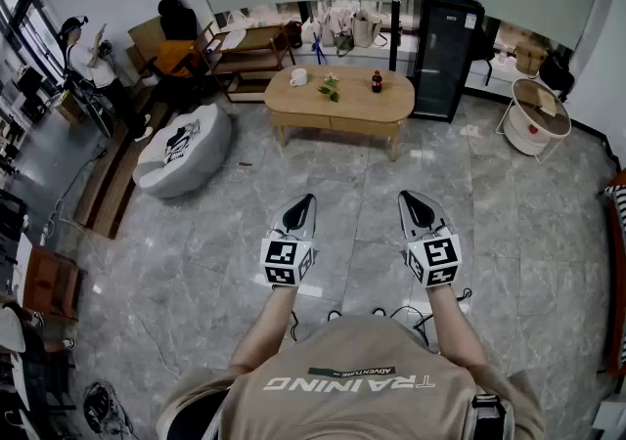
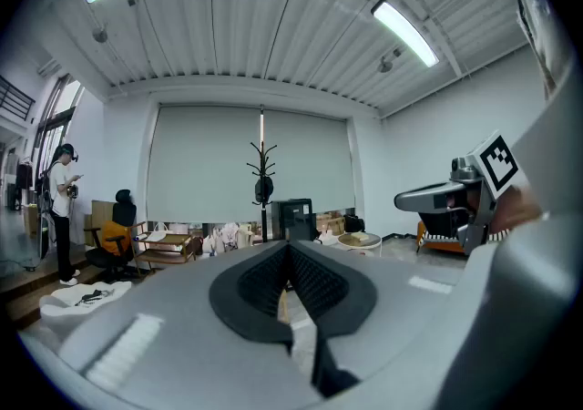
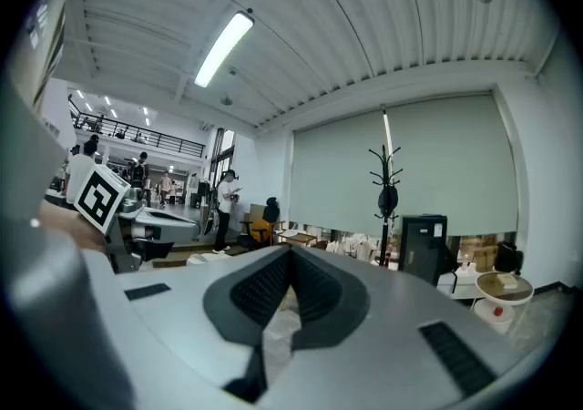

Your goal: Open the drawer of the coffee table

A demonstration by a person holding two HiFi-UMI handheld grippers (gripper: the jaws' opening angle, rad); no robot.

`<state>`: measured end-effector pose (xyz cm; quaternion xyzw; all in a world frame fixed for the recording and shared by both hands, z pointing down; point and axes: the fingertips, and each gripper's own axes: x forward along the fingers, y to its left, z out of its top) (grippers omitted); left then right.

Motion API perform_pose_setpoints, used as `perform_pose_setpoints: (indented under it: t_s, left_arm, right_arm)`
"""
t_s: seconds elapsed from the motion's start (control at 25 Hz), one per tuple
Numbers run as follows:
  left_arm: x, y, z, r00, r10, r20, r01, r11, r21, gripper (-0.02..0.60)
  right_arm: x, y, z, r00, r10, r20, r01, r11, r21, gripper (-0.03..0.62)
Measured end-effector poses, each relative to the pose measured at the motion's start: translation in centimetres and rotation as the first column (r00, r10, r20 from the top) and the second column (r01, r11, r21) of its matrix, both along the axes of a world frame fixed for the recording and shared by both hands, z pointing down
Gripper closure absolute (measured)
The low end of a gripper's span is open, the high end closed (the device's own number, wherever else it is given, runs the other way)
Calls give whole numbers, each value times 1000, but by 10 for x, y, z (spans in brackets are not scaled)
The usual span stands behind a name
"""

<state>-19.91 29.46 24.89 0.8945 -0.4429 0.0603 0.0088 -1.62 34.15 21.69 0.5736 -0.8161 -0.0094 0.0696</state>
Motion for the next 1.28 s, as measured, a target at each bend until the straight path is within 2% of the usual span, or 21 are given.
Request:
perform_pose_setpoints:
  t_s: [0.24, 0.52, 0.84, 1.04, 1.16, 1.28]
  left_arm:
    - [-6, 4, -2, 1000, -4, -4, 4, 1000, 11, 575]
    - [-25, 7, -2, 1000, -23, 3, 23, 1000, 13, 575]
    - [-43, 5, 20, 1000, -22, -13, 21, 999, -39, 575]
    - [-40, -2, 21, 999, 2, -44, -4, 999, -48, 575]
    - [-35, -4, 30, 998, 26, -65, -31, 996, -82, 575]
    - [-29, -11, 37, 998, 41, -55, -47, 993, -105, 575]
  right_arm:
    - [-4, -1, 6, 1000, 2, 5, -2, 1000, -5, 589]
    - [-26, -3, 9, 999, -40, -17, 40, 999, -11, 588]
    - [-44, -5, 22, 998, -45, -43, 43, 998, -51, 588]
    - [-43, -6, 31, 999, -21, -48, 18, 997, -74, 588]
    - [-40, -6, 37, 999, 1, -45, -4, 997, -76, 588]
    - [-35, -11, 45, 999, 18, -34, -21, 995, -98, 588]
